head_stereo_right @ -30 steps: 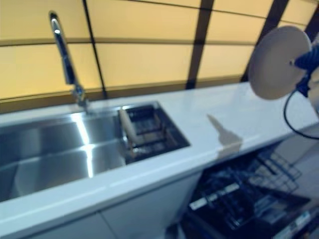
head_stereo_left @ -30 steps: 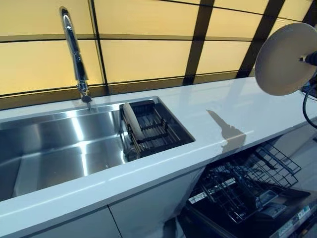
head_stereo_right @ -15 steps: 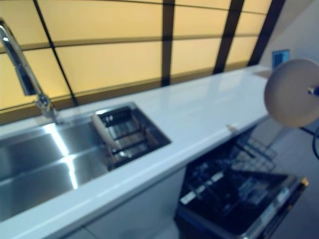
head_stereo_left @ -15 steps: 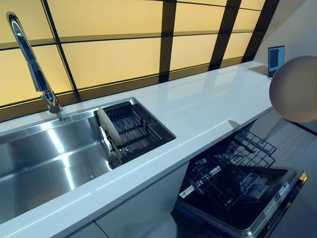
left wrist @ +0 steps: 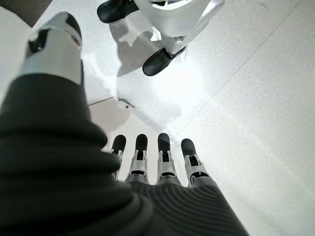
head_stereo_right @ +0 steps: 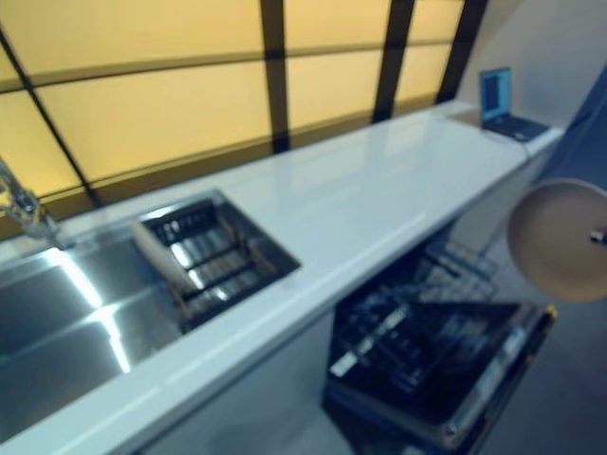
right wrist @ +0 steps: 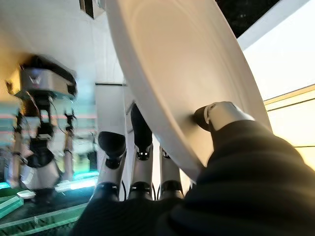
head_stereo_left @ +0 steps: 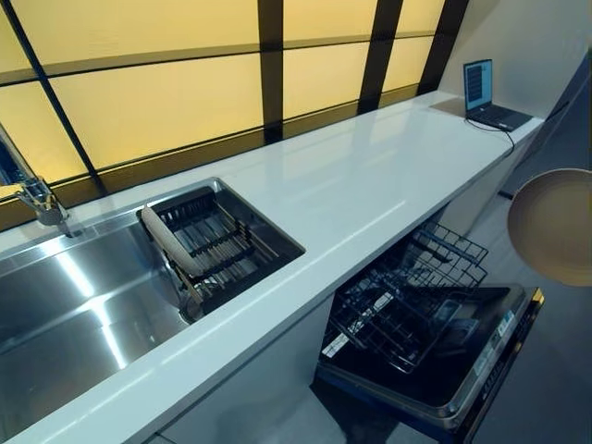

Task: Take plates into dishwasher

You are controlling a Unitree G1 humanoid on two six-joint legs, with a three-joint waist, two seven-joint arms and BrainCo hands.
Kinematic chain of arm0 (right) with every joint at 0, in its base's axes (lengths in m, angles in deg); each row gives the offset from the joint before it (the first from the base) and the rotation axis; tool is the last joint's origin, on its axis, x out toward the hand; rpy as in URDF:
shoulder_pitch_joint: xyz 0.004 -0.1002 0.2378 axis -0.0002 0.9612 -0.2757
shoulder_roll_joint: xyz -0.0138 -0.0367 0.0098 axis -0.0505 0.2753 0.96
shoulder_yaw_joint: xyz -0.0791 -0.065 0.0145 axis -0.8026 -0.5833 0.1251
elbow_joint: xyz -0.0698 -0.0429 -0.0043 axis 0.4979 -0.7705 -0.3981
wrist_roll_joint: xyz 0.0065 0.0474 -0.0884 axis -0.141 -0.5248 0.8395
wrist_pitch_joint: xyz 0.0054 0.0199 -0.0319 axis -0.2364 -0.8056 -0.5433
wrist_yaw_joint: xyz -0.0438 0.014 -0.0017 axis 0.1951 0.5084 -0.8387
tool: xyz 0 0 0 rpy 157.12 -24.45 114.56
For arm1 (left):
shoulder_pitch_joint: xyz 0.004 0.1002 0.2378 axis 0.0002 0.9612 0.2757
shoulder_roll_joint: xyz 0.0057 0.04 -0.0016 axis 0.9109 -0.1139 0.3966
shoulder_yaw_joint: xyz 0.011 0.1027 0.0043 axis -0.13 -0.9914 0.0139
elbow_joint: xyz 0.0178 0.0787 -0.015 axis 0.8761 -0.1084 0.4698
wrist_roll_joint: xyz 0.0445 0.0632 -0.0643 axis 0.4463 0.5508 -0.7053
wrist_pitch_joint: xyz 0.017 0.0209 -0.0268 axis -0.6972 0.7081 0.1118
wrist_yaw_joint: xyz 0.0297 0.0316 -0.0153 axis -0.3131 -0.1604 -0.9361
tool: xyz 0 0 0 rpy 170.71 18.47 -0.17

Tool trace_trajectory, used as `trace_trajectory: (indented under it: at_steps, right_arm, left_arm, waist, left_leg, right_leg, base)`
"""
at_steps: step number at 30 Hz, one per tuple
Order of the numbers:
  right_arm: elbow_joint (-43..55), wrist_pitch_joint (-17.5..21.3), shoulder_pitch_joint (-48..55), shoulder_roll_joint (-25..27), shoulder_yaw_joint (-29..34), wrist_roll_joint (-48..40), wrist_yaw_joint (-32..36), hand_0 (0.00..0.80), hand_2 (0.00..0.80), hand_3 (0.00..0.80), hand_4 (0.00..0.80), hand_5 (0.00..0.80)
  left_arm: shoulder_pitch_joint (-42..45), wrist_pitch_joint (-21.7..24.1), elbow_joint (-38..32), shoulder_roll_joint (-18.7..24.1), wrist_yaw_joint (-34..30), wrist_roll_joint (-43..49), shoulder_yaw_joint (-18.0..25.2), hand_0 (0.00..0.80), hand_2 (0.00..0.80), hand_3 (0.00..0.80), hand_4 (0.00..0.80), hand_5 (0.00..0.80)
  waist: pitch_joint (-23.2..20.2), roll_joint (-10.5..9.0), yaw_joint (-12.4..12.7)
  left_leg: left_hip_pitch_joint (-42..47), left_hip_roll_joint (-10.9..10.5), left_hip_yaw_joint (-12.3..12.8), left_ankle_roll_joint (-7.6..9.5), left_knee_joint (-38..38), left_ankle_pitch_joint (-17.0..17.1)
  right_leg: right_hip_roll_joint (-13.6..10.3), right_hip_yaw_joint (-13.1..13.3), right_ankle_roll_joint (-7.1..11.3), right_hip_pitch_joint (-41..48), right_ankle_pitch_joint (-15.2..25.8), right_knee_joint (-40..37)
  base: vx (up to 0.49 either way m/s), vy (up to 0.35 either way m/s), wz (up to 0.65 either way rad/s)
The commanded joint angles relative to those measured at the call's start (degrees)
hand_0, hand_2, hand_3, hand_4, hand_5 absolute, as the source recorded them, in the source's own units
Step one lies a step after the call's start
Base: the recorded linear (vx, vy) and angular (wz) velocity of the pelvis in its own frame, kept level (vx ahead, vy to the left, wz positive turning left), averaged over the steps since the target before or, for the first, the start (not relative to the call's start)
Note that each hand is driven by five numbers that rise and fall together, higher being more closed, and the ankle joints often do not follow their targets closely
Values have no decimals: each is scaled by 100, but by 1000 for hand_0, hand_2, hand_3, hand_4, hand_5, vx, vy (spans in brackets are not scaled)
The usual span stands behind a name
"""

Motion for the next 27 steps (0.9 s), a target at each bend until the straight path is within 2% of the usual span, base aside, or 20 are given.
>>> trace_trajectory:
  at_steps: [1, 5, 9, 13, 27]
  right_arm:
    - [224, 244, 119, -343, 280, 881, -849, 800, 800, 800, 800, 800]
    - [571, 227, 517, -867, 242, 1556, -1396, 800, 800, 800, 800, 800]
    - [714, 246, 629, -1189, 103, 1693, -1730, 800, 800, 800, 800, 800]
    - [660, 408, 616, -1337, -91, 2022, -1953, 800, 800, 800, 800, 800]
    - [641, 406, 484, -1579, -702, 2324, -2191, 800, 800, 800, 800, 800]
  left_arm:
    - [-36, 109, 408, 179, -15, 358, 272, 0, 0, 0, 0, 0]
    - [-40, 133, 394, 109, -12, 328, 240, 0, 0, 0, 0, 0]
    - [-47, 127, 394, 72, -13, 365, 242, 0, 0, 0, 0, 0]
    - [-35, 138, 403, 38, 9, 368, 244, 0, 0, 0, 0, 0]
    - [14, 126, 343, -8, -62, 526, 215, 0, 0, 0, 0, 0]
  waist:
    - [-269, -399, 152]
    - [-215, -307, 165]
    - [-186, -250, 205]
    - [-184, -208, 250]
    - [-205, -153, 399]
  left_leg:
    - [150, -17, -136, -24, -19, -116]
    - [138, -28, -155, -1, -19, -135]
    - [133, -38, -182, 12, -19, -142]
    - [142, -55, -203, 21, -19, -150]
    - [119, -104, -290, 35, -19, -154]
  right_leg:
    - [-361, 7, 701, 239, 106, 4]
    - [-364, 18, 709, 233, 96, 4]
    - [-389, -9, 714, 240, 91, 4]
    - [-421, -57, 717, 258, 79, 4]
    - [-496, -218, 735, 273, 69, 4]
  base:
    - [-12, -8, -4]
    - [0, 0, 0]
    - [0, 0, 0]
    - [0, 0, 0]
    - [1, 0, 0]
